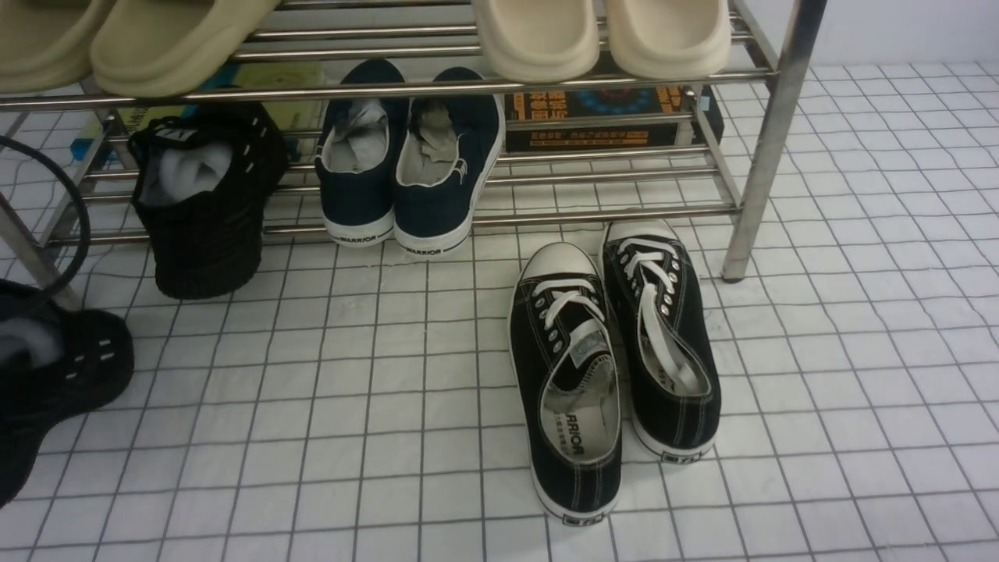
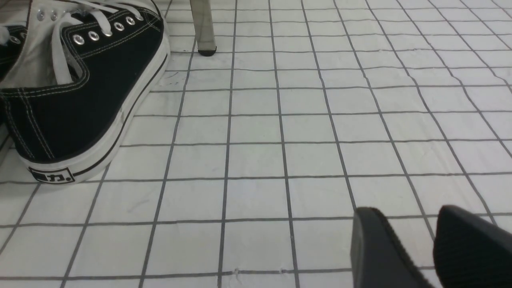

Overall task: Take the shoes off the shelf with your hand from the white checkered tablecloth.
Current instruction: 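Set the held shoe down on the floor in front of the rack with the left gripper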

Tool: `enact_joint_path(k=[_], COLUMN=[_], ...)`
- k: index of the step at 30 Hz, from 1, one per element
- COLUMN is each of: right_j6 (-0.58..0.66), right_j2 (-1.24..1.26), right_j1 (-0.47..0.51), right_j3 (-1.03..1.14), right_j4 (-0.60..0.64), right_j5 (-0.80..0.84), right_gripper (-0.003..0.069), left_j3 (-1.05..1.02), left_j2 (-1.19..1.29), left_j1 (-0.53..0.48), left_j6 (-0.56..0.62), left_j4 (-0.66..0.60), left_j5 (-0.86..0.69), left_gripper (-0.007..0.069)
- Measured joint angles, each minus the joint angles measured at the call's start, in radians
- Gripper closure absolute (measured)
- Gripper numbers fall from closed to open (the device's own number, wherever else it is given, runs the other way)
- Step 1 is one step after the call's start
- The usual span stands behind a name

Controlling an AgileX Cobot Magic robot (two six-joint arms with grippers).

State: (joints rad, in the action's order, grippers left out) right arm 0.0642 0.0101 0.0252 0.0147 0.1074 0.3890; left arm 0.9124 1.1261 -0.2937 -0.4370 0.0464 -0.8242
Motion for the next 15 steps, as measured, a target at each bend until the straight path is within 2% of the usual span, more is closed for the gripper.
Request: enact_joint_path(k=[7, 15], right_j6=[0.000, 0.000], right_j2=[0.000, 0.000], right_j1=[0.000, 0.000], right_j3=[0.000, 0.000], right_j4=[0.000, 0.000], right_j5=[0.000, 0.000], right_gripper=[0.0420, 0.0420], left_j3=[-0.001, -0.003], left_j2=[0.012, 0.176], left_j1=[0.000, 0.000], left_j6=[-0.048, -0.047], left_j4=[-0.015, -0.015], left_j5=[0.107, 0.105], left_gripper=[0.0592, 0.0585])
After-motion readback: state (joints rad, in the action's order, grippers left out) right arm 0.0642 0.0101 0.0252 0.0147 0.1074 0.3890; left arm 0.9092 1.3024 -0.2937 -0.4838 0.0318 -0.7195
